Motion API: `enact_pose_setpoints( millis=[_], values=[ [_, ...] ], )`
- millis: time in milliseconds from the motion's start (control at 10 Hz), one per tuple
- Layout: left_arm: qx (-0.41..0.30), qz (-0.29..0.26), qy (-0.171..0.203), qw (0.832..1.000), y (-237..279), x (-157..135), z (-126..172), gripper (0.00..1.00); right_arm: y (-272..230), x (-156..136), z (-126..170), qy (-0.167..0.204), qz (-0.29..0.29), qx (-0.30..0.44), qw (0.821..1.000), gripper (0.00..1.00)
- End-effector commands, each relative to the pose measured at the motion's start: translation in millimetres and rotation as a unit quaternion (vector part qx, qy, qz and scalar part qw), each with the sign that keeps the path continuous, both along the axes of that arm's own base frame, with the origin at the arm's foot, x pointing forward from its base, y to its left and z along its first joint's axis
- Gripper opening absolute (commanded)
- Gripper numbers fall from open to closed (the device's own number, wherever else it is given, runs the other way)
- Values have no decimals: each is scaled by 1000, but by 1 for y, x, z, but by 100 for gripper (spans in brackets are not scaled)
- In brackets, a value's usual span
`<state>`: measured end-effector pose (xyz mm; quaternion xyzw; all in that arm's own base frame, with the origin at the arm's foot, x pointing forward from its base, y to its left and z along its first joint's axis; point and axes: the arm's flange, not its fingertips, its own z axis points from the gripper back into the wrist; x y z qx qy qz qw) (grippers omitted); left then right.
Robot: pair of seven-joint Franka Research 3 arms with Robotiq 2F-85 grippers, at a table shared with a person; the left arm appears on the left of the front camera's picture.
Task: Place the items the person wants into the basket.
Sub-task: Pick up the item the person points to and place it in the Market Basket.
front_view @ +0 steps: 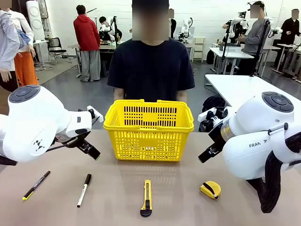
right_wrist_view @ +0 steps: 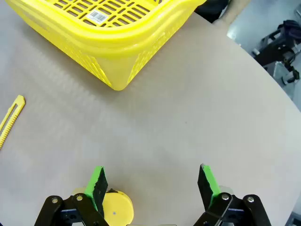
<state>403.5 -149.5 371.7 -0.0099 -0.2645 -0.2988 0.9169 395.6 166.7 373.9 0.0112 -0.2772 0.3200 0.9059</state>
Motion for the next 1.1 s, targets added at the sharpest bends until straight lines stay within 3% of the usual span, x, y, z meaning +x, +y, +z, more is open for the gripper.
enact_pose_setpoints(
  millis=[0,1000],
  values=[
    [0,0,0,1000,0,0,0,100,0,0,0,0,0,0,1000,100],
    [0,0,0,1000,0,0,0,100,0,0,0,0,0,0,1000,100]
  ],
)
